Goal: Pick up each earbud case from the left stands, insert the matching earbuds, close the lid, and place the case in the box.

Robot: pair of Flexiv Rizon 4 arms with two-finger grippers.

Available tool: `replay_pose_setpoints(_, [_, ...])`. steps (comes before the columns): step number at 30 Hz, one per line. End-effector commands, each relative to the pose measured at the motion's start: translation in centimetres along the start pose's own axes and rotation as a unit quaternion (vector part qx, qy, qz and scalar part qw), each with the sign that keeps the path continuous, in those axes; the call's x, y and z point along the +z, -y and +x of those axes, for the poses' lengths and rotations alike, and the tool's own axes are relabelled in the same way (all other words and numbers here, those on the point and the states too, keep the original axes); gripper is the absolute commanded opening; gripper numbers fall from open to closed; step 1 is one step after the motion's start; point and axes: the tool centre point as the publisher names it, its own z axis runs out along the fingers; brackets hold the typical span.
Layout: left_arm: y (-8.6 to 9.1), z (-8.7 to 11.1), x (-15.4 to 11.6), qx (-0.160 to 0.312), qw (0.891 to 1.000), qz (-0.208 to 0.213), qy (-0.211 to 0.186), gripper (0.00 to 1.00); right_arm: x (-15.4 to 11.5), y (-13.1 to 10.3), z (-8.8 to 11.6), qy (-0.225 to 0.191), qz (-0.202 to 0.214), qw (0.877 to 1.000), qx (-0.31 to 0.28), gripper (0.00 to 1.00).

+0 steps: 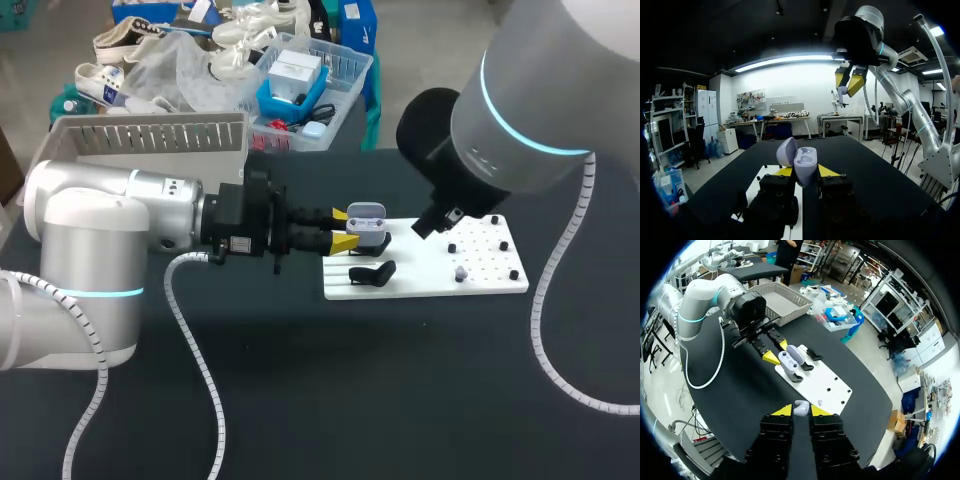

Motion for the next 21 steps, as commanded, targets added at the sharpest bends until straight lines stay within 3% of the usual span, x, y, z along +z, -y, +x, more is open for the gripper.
replay_pose_setpoints(1, [0.0, 0.0, 0.1, 0.000, 1.000, -0.002, 0.000, 0.00, 0.0, -0.1, 0.1, 0.002, 0.002, 1.000, 0.001, 0.00])
replay_pose_setpoints(14, [0.0, 0.0, 0.1, 0.000, 1.000, -0.002, 0.000, 0.00, 0.0, -0.1, 0.1, 0.002, 0.002, 1.000, 0.001, 0.00])
replay_pose_setpoints(21, [0.0, 0.0, 0.1, 0.000, 1.000, -0.002, 0.000, 0.00, 1.8, 3.2, -1.5, -0.019, -0.004, 0.998, 0.054, 0.00])
